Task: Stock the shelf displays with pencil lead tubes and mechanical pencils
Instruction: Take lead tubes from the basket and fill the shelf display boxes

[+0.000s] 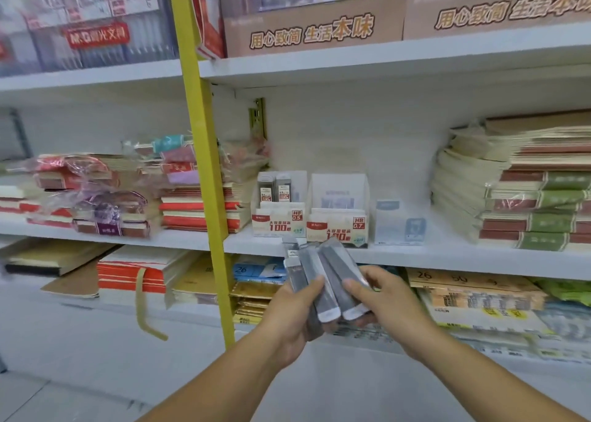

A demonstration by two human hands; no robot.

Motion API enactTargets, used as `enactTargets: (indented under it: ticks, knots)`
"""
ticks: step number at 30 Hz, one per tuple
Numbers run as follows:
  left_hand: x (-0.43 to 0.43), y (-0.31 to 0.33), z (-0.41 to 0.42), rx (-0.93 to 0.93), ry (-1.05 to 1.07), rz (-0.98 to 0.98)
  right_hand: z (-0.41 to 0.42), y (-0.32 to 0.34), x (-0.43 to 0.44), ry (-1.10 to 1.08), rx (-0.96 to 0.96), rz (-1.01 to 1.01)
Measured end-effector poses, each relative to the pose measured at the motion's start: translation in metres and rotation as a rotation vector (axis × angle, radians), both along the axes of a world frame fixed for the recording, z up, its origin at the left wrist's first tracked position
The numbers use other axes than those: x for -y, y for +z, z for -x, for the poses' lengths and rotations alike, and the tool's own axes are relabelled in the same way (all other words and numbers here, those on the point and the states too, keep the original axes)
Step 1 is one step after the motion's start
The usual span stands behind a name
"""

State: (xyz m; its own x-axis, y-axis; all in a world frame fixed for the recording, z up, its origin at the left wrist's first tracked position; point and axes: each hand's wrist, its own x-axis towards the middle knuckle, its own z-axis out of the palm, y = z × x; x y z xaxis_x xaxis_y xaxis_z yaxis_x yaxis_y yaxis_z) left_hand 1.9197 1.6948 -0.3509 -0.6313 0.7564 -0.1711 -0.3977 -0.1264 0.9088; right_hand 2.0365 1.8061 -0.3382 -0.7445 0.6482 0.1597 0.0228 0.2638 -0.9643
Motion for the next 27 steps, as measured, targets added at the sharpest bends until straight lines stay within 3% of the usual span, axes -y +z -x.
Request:
enactTargets:
  ticks: [8,17,22,27]
  knots:
    - [-0.007,-0.005,0.022,-0.097,-0.025,-0.023,0.025,-0.011,0.0,0.036,-0.059,0.063]
    - [0.001,-0.018,0.04,-0.164,0.068,0.008,0.048,-0.012,0.012,0.034,-0.168,-0.106]
    - [0.008,-0.017,0.053,-0.146,0.126,-0.013,0.048,-0.009,0.013,0.059,-0.044,-0.1]
    - [0.018,-0.008,0.063,-0.102,0.153,-0.082,0.037,0.0,0.003,0.037,-0.052,-0.109]
